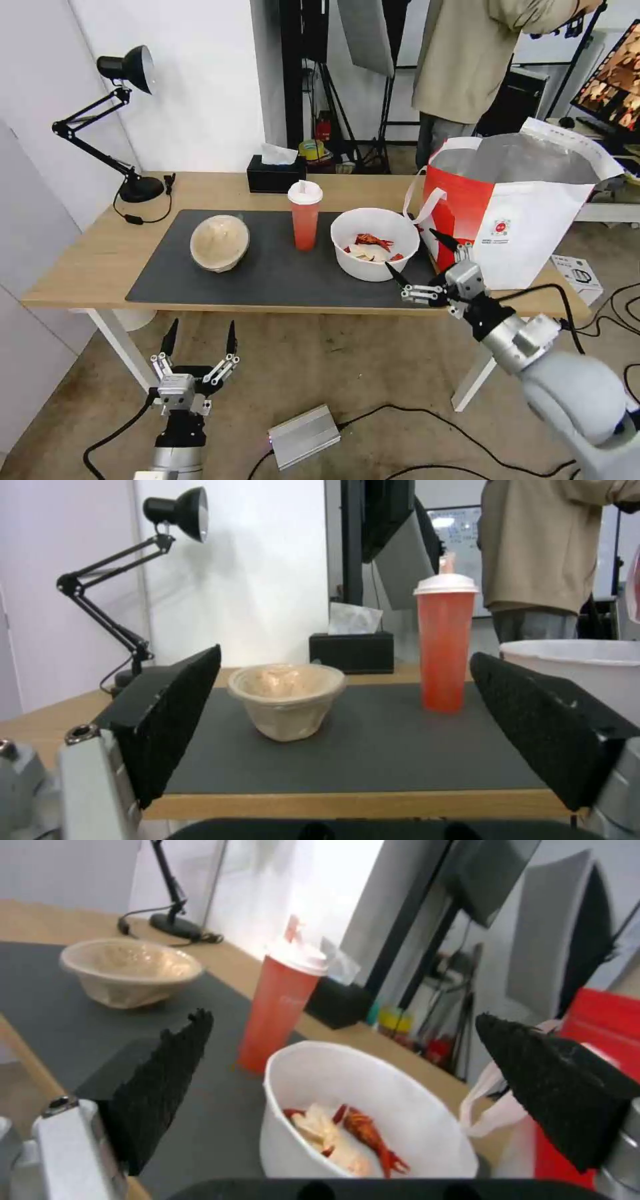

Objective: Pick up the trash from the table and place it into the takeout bag.

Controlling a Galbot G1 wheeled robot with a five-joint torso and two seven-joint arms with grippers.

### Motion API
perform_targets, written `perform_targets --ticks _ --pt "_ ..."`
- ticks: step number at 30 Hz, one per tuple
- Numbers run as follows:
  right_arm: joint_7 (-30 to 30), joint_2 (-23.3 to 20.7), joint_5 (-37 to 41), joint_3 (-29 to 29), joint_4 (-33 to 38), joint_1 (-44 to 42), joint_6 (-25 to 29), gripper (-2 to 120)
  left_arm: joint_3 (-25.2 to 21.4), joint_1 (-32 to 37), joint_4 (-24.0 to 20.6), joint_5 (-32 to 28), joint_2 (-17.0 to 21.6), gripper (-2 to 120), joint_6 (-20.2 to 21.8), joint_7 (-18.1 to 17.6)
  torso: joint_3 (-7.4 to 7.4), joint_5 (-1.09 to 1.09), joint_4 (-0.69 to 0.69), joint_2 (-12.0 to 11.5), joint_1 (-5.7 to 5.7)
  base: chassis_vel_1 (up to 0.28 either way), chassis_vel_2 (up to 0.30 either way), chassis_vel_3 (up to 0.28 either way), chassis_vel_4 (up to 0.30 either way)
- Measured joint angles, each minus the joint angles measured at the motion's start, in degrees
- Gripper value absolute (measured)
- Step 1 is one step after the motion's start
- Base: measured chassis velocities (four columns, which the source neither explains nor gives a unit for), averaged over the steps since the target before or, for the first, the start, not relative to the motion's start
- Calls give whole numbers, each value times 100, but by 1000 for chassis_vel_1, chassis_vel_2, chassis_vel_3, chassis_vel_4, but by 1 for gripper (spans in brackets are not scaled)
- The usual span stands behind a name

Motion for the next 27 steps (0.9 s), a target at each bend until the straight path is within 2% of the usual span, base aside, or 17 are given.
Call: perform_targets --ticks 7,11,22,27 --pt "-103 -433 751 -225 -108 455 -310 100 -8 89 -9 -6 -48 100 9 14 0 0 1 0 0 0 0 0 0" --pt "-240 -817 1359 -461 -140 836 -659 100 5 136 -5 -29 -34 100 29 32 0 -1 0 0 0 0 0 0 0" --pt "-393 -1440 1830 -1056 -192 1467 -925 100 17 15 -107 -272 147 100 229 68 0 0 0 0 0 0 0 0 0" --pt "-435 -1691 1913 -1534 -325 1959 -996 100 13 -124 -55 -462 348 100 300 87 0 -2 0 0 0 0 0 0 0"
